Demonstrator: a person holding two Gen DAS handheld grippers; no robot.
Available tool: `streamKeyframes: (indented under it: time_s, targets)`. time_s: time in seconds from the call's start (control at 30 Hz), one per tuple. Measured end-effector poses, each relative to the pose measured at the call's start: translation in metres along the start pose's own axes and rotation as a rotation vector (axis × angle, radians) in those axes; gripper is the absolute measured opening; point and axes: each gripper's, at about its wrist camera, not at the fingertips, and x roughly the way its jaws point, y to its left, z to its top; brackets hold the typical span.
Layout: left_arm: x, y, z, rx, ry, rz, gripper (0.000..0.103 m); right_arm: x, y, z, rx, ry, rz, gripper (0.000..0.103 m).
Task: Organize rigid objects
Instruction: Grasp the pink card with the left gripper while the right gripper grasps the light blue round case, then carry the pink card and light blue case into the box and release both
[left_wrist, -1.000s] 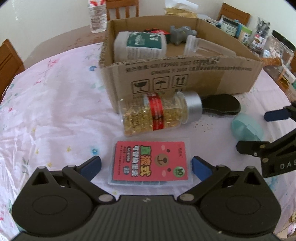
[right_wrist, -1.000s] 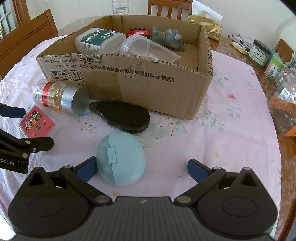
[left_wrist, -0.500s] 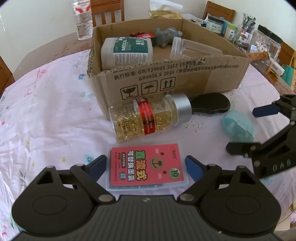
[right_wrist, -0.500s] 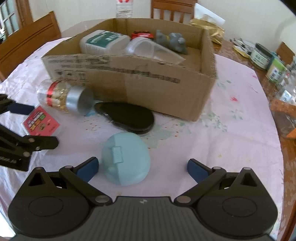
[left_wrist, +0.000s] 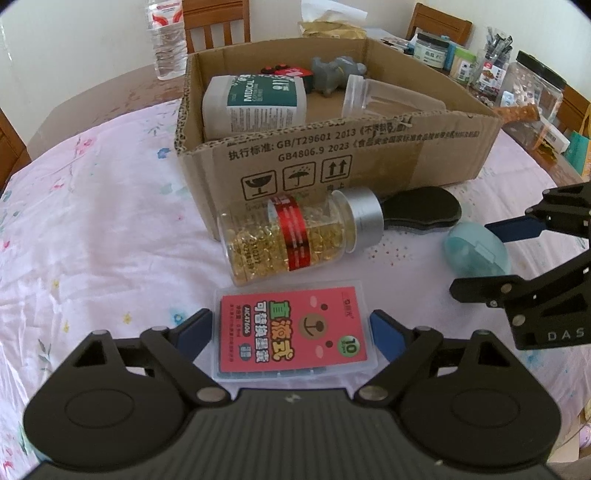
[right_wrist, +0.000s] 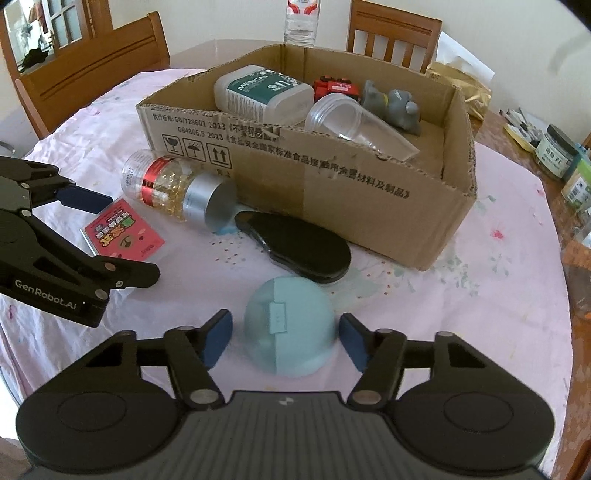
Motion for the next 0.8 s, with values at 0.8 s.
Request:
streamKeyframes:
  time_s: [0.8]
  targets:
    - [0.004,-0.002,0.005,-0.029,0.027,0.017,0.09,-0.001,0.0,-0.002,-0.043,-0.012,0.022,0.058]
